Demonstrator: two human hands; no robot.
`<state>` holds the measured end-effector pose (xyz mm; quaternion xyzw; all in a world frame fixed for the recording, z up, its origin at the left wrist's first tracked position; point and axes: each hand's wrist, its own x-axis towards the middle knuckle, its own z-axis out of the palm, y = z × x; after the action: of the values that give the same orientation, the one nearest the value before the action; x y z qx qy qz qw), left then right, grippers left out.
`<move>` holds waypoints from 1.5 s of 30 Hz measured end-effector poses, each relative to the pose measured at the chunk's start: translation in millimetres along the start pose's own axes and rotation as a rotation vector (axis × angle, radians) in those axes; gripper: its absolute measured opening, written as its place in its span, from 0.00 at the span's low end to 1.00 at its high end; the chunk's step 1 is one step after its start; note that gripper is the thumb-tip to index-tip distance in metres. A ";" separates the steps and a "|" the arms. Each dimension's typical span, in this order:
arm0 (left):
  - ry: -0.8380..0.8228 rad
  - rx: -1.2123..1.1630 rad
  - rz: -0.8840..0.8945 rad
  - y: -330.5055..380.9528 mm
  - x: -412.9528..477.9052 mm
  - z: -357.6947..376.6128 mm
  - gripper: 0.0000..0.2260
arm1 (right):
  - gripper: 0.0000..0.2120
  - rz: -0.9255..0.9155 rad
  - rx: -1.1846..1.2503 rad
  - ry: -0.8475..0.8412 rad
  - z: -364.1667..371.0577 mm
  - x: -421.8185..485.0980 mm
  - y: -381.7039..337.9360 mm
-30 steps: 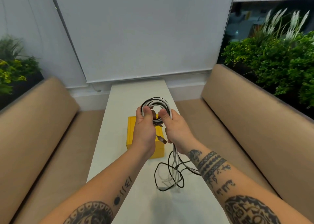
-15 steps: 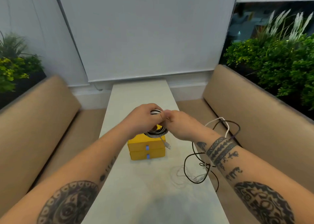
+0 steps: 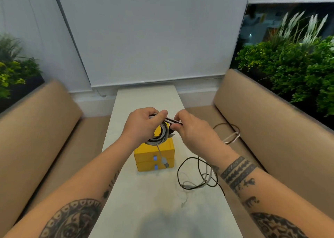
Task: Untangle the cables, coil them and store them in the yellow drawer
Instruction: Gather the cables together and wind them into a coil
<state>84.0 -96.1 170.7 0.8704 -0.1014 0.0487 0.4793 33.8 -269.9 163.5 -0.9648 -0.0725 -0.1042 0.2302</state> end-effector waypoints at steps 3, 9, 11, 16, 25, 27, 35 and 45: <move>0.021 0.001 -0.006 -2.6 2.1 -0.4 0.15 | 0.13 -0.012 -0.233 -0.001 8.5 -1.4 -5.8; 0.102 -0.051 0.127 -2.1 -5.9 2.4 0.13 | 0.19 0.407 1.158 -0.558 -1.5 14.3 13.2; 0.132 -0.106 0.224 1.6 -10.0 6.9 0.12 | 0.20 0.479 1.449 -0.819 -2.6 12.3 25.2; 0.160 -0.116 0.266 2.9 -10.9 15.0 0.12 | 0.24 0.463 1.581 -0.982 5.5 3.5 29.4; 0.255 -0.077 0.042 -5.3 5.3 11.8 0.14 | 0.09 0.163 0.514 -0.037 14.2 -0.6 7.8; 0.256 -0.086 0.025 -3.5 6.5 11.4 0.14 | 0.10 0.062 0.183 0.091 16.9 -5.8 3.9; 0.285 -0.072 0.073 2.3 -3.7 14.5 0.13 | 0.15 0.365 0.624 -0.107 12.3 3.8 -1.8; 0.328 -0.553 -0.030 18.2 -10.3 18.1 0.16 | 0.25 0.473 1.592 -0.748 -0.3 -6.4 7.2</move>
<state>69.7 -119.4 174.1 0.6892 -0.0193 0.1518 0.7082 28.9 -277.0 159.2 -0.4814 0.0070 0.3465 0.8050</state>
